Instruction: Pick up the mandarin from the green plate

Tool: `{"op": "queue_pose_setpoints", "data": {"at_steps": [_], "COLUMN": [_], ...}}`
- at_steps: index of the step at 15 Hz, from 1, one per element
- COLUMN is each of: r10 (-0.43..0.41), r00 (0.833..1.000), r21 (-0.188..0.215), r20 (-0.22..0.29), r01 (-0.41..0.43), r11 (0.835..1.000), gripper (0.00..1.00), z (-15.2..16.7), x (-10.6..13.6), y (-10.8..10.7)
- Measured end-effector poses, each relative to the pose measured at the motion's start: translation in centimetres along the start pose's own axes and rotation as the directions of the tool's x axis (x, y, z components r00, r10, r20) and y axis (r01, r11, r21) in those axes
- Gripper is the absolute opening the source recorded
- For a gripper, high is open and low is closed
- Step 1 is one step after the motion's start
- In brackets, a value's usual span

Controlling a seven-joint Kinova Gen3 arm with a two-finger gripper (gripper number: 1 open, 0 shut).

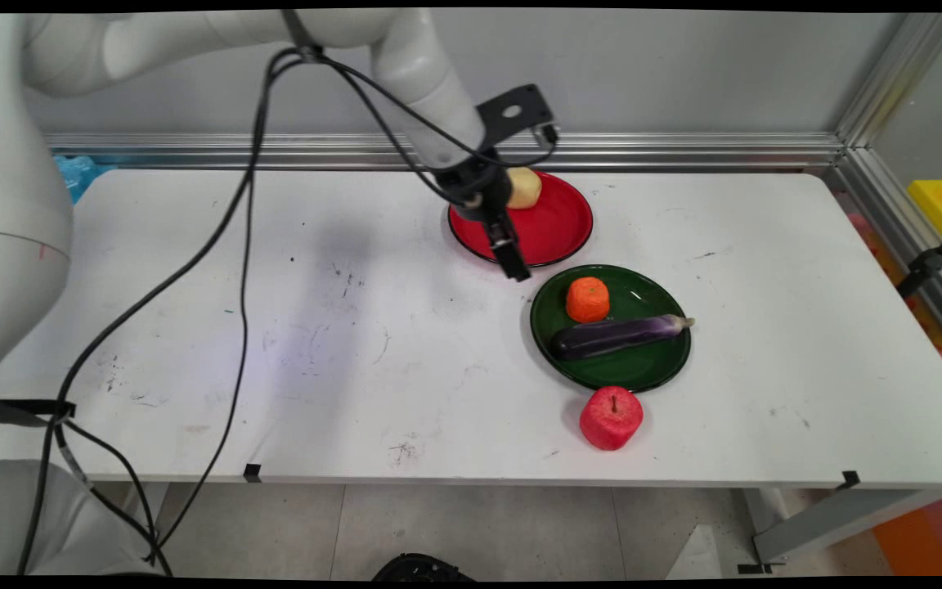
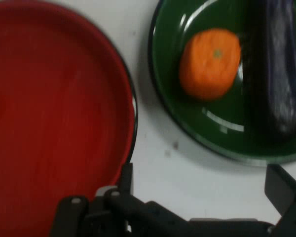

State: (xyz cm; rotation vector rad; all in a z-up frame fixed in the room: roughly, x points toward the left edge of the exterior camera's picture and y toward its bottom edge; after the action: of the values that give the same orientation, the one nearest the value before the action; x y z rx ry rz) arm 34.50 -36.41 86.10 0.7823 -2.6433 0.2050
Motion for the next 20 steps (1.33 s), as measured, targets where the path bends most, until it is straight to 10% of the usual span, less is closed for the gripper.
{"op": "queue_pose_setpoints", "data": {"at_steps": [20], "r10": [0.003], "r00": [0.997], "r21": [0.083], "r20": [-0.083], "r01": [0.004], "r11": [0.997], "gripper": [1.00], "z": [9.7], "x": [4.4], "y": [3.9]}}
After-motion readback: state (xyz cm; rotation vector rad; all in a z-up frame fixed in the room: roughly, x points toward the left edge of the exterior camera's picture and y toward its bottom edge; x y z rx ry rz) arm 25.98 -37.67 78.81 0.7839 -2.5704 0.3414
